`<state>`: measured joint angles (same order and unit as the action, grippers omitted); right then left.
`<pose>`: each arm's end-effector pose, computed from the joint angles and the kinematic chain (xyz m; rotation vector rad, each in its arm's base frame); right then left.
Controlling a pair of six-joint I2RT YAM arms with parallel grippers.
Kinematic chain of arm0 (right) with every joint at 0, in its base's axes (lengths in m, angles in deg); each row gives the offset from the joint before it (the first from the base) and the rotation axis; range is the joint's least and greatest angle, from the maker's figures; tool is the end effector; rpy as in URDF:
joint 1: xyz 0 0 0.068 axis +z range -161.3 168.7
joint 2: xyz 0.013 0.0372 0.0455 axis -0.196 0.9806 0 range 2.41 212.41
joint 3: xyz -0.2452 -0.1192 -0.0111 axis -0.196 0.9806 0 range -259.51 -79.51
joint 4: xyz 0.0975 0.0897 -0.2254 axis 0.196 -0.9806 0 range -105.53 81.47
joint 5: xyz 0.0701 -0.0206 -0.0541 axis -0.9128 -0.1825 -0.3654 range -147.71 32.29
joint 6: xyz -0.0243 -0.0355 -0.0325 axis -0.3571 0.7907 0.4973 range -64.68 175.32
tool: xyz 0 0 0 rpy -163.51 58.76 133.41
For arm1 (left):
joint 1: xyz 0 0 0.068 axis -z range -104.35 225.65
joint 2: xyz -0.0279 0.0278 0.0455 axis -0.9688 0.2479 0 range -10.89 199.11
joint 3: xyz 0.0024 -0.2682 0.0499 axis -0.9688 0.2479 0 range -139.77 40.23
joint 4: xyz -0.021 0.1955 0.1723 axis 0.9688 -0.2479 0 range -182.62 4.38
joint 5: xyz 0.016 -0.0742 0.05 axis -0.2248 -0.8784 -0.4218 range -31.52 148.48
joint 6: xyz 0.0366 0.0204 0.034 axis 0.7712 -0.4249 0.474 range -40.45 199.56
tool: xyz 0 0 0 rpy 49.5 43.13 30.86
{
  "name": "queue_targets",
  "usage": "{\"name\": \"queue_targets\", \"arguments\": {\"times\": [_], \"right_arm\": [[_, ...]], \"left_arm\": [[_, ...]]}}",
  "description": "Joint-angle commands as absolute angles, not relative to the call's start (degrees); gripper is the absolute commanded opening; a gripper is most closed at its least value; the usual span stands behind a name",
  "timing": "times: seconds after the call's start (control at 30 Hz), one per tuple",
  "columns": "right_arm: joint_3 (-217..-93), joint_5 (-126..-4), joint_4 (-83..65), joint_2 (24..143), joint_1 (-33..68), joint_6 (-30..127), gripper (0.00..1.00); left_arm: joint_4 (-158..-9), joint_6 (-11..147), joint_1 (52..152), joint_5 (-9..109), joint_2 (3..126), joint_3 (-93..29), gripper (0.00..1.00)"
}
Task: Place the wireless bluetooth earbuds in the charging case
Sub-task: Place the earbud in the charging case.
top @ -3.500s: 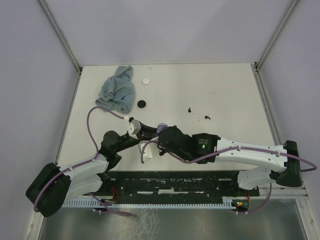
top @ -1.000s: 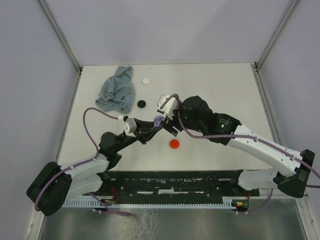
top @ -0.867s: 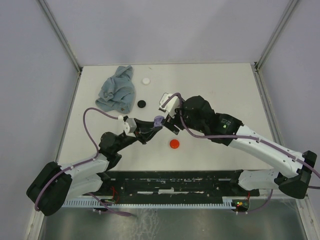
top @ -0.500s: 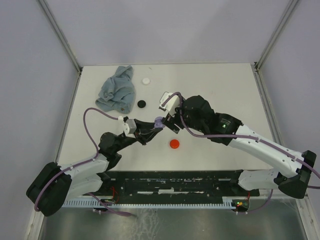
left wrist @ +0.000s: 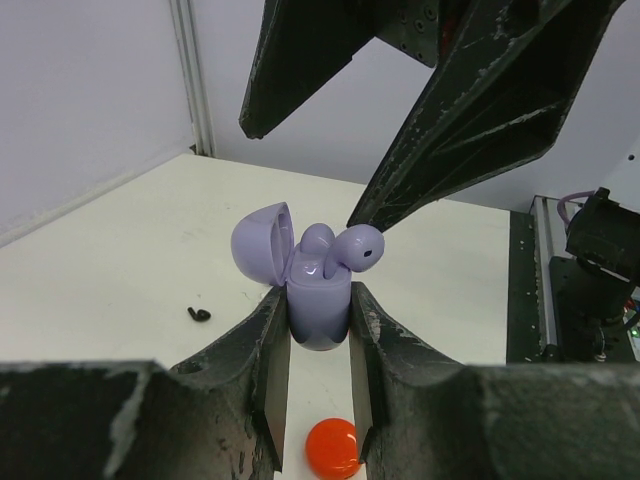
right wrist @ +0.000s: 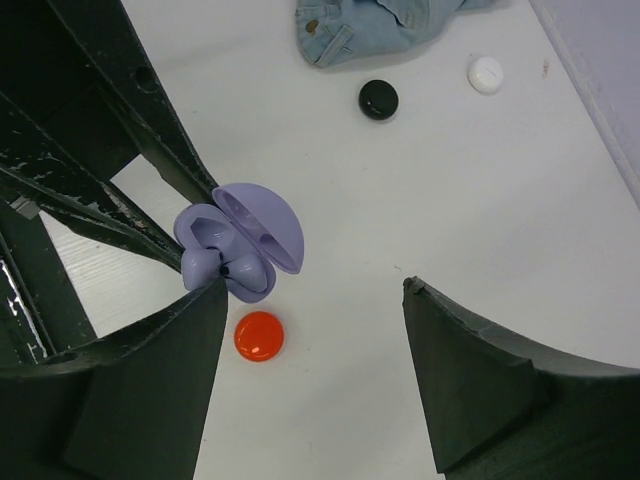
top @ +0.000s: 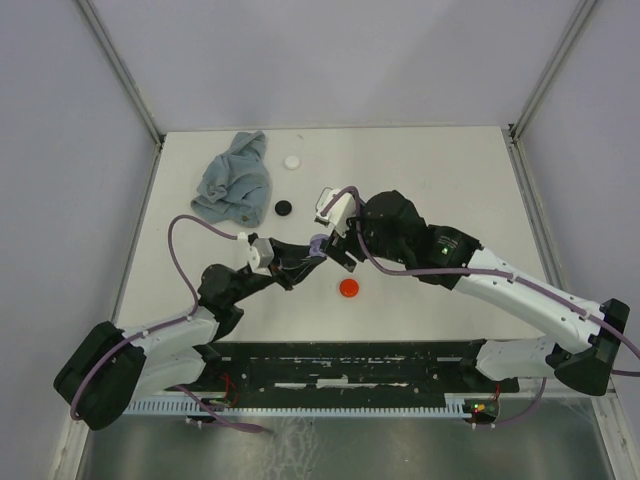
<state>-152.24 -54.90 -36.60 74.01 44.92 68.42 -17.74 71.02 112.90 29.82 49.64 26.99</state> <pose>0.1560 0.2302 0.3792 -1.1497 1.7172 0.4189 0.1480 -0.1340 0.2410 0.7501 1.0871 -0.9876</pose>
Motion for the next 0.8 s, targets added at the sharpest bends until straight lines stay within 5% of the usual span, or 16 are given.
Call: {"name": "queue_targets", "arguments": {"times": [0.0, 0.57, 0.77], "right_arm": [[-153.5, -57.5, -35.1, 73.8, 44.8, 66.9, 0.79], [-157.4, -57.5, -35.6, 77.8, 43.5, 62.8, 0.8], [-159.4, -72.7, -43.1, 75.9, 38.1, 66.7, 0.84]], "left_arm": [[-14.4, 71.2, 112.9, 29.4, 50.6, 25.5, 0.03], [-18.5, 73.3, 113.0, 26.0, 50.0, 25.2, 0.03], [-18.2, 74.4, 112.9, 24.5, 50.1, 26.2, 0.03]]}}
